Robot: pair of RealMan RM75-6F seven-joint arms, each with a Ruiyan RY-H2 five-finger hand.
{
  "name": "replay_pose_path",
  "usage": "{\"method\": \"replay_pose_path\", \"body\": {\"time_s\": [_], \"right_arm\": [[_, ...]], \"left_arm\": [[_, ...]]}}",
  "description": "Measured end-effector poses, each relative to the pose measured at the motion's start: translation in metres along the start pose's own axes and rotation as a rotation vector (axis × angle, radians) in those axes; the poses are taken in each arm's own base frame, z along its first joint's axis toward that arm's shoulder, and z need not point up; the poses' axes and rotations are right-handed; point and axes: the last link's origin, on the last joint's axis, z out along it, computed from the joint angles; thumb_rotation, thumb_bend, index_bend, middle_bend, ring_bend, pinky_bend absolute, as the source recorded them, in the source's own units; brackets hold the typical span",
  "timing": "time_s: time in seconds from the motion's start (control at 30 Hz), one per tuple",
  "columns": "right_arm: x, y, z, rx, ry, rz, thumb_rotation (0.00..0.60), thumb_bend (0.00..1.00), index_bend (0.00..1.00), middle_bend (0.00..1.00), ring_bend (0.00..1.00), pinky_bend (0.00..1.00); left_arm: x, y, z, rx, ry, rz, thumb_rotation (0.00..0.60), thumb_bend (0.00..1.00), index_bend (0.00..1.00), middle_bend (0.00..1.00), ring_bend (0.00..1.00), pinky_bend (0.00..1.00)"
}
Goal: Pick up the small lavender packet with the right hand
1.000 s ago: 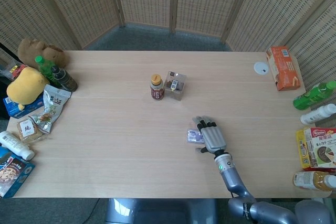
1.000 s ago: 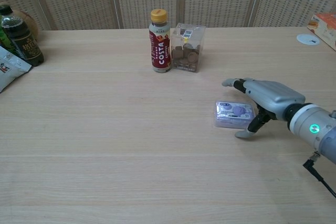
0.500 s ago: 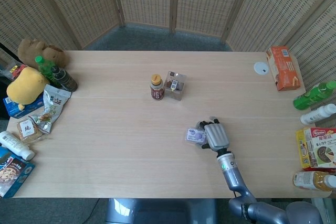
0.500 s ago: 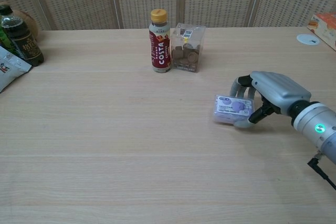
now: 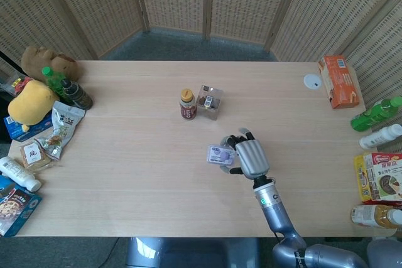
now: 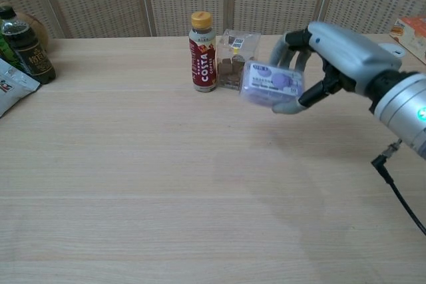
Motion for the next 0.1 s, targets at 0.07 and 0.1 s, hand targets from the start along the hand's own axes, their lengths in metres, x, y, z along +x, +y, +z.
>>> {"method": "replay_pose_path", "body": {"time_s": [0.07, 0.1], "right_arm": [[0.016, -0.011, 0.002, 0.011, 0.022, -0.015, 0.6, 0.0, 0.43, 0.63, 0.47, 0.21], [0.023, -0.015, 0.003, 0.014, 0.031, -0.021, 0.6, 0.0, 0.43, 0.63, 0.47, 0.21]], "left_arm": [[0.0, 0.001, 0.0, -0.002, -0.001, -0.001, 0.6, 0.0, 0.02, 0.0, 0.0, 0.0], [0.0, 0.001, -0.001, -0.003, -0.001, -0.002, 0.6, 0.0, 0.02, 0.0, 0.0, 0.0]]}}
